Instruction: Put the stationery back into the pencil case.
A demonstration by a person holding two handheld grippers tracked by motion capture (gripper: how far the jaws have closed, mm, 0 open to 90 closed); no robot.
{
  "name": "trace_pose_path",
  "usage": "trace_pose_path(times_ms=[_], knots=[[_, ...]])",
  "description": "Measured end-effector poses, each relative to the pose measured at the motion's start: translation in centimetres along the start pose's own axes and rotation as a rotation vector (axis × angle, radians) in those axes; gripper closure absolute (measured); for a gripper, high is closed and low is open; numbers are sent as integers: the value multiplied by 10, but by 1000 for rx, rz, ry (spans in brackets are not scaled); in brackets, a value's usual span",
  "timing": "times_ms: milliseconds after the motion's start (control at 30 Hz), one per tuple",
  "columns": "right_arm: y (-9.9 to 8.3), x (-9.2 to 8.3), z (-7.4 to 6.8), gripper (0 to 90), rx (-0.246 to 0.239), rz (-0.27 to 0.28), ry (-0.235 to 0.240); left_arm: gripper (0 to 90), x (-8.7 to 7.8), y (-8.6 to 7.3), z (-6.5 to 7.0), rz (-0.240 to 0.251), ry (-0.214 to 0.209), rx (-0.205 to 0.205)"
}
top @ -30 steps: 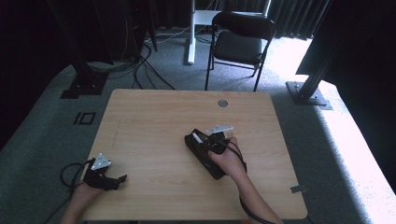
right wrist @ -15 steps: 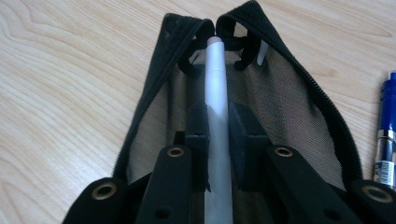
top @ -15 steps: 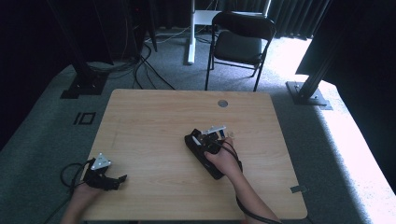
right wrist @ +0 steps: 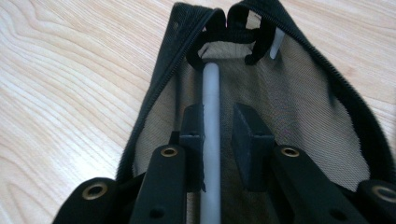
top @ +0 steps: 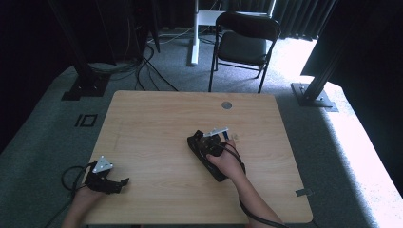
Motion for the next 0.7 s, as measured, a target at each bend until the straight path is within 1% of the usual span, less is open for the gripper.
trace_pose_path(times_ms=[67,133,233,267,333,367,433,500,567,700], knots=[[3,-6,-1,738,4,18,10,21,0,0,0,0,0,0],[7,-14,-1,733,17,46,26,21,0,0,0,0,0,0],[16,-30,-1,718,32,106,53,20,0,0,0,0,0,0],[19,-36,0,714,27,127,54,21,0,0,0,0,0,0],[26,-47,3,711,36,169,60,21,0,0,0,0,0,-1],[29,-51,6,704,33,185,53,21,0,0,0,0,0,0],[33,-59,14,704,52,212,41,20,0,0,0,0,0,-1],[36,-66,25,703,59,231,18,21,0,0,0,0,0,0],[36,-70,36,703,62,237,-9,21,0,0,0,0,0,0],[33,-74,59,696,91,246,-55,20,0,0,0,0,0,0]])
Point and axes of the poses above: each handheld gripper's, and its own axes: x roughly forward along the jaws, y roughly out of its top, z roughly to its right, the point moved 8 cm from there along x, roughly forward along the jaws, and after that the axes turned 5 degrees about z, right-handed, at the moved point
